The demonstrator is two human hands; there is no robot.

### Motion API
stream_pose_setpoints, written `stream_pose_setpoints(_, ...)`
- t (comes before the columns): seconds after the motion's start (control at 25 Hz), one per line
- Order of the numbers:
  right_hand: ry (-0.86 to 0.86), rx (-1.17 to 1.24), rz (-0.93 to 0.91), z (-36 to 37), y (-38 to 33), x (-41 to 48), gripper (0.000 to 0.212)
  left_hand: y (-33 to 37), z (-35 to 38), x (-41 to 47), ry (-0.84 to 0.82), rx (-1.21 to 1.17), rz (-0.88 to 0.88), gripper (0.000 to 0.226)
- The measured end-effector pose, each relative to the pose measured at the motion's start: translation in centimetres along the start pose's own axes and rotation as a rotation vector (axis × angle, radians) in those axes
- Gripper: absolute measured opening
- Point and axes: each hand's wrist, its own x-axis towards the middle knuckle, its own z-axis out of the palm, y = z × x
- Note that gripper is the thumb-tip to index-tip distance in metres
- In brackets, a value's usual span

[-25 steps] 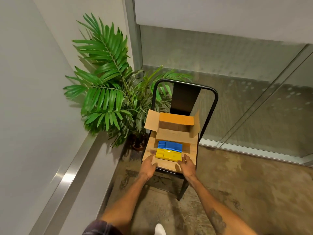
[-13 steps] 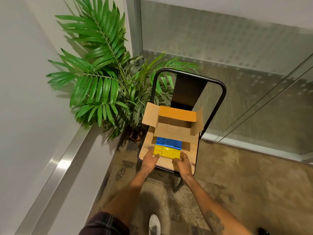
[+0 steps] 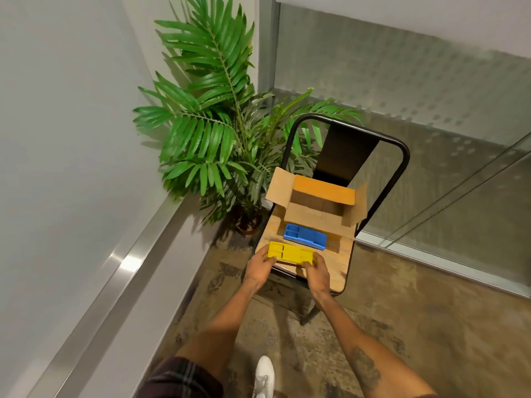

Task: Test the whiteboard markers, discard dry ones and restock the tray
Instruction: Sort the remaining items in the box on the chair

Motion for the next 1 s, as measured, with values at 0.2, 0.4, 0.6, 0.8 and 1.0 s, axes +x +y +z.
stream_pose_setpoints(0.2, -0.075, -0.088, -0.097, 3.5, -0.1, -4.7, 0.054, -3.8, -3.9, -4.0, 0.095, -0.075, 0.001, 0.052)
stream_pose_setpoints(0.4, -0.194, -0.185, -0.214, 9.0, 1.8, -10.0, 0.057, -8.6, -9.3, -10.8, 0.277, -0.115, 0.014, 0.054)
stream_pose_setpoints(0.6, -0.295, -0.283, -0.330, 14.3, 2.7, -19.5, 0.053, -12.7, -14.9, -21.1, 0.460, -0.227, 0.056, 0.043)
stream_pose_setpoints(0.8, -0.472, -0.342, -0.416, 20.0, 5.6, -29.3, 0.050, -19.0, -20.2, -31.7, 0.635, -0.305, 0.025, 0.047)
stream_pose_setpoints(1.0, -0.628, -0.377, -0.473, 25.1, 8.9, -38.4, 0.043, -25.6, -23.9, -40.8, 0.822, -0.344, -0.007, 0.042)
